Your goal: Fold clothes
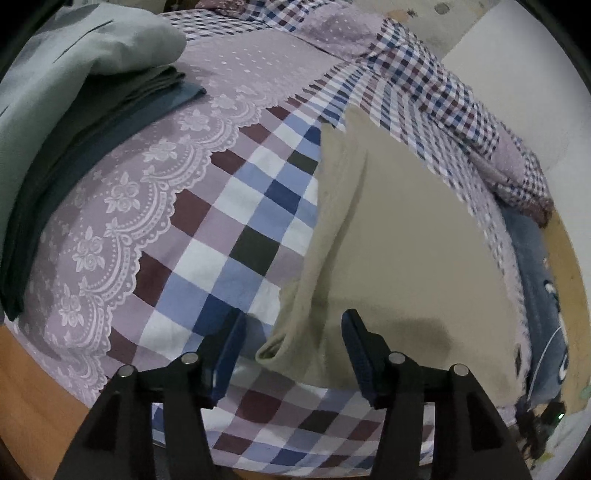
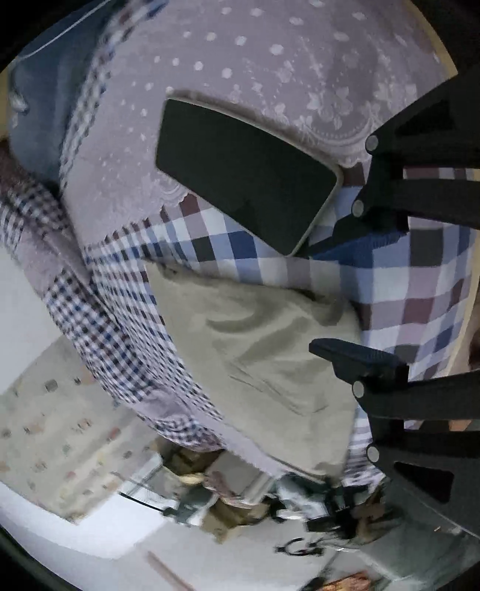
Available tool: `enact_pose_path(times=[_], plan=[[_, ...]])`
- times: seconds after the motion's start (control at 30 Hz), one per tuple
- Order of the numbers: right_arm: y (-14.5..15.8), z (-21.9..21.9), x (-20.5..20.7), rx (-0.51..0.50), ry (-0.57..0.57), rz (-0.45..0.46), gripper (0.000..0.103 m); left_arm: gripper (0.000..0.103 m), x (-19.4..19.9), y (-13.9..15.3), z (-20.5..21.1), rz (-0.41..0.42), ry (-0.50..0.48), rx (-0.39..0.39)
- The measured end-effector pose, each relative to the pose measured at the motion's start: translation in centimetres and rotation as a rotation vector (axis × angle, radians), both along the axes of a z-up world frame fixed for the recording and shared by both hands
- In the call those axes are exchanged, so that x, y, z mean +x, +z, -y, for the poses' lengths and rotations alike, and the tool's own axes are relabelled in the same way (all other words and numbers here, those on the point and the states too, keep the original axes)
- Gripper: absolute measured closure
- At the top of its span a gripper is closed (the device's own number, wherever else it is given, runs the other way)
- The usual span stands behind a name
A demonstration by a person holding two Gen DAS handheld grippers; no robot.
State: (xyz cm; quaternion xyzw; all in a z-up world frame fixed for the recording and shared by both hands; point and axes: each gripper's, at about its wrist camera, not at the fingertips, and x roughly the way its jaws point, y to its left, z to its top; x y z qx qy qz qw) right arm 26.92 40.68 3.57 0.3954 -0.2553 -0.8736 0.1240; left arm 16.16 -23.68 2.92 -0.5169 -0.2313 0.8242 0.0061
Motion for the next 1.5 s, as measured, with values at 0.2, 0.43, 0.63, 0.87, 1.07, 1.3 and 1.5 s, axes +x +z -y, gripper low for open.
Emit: enact_pose_path(times=[0.2,0.43,0.63,0.87,1.07,1.3,1.5], plan=[[-0.6,2.1,-0.8,0.129,-0.007,0.082,0.1,0.096,0.2,0.6,0.1,-0.042,0.018,-0.022],[0.2,1.4,1.7,0.112,-0.061,0.118,0.099,0.096,0.6,0.6,2.2,-0.066,0.093,0.087],[1.9,-0.4,2.2,0.181,-0.187,0.141,0.092,0.067,1.2,1.5,4.1,-0.102,0.18,0.16],[3.3,0.7,-1.1,0.216,-0.171,0.064,0.065,0.042,0.7,4.3,6.2,-0.264,0.229,0.194],[5.1,1.9,-6.8,0.239,-0.12,0.023,0.057,0.036,-5.9,6.0,5.6,-0.312,0.115,0.093],[6.5,3.1,-16.5,0.243,-0.077,-0.032,0.053,0.036,-17.5,2.3,0.9,-0.219,-0.069,-0.047],[5.4,1.3,-25.9,0.225,-0.076,-0.012,0.052,0.036,-25.7,-0.9,-0.7,-0.135,-0.109,-0.138]])
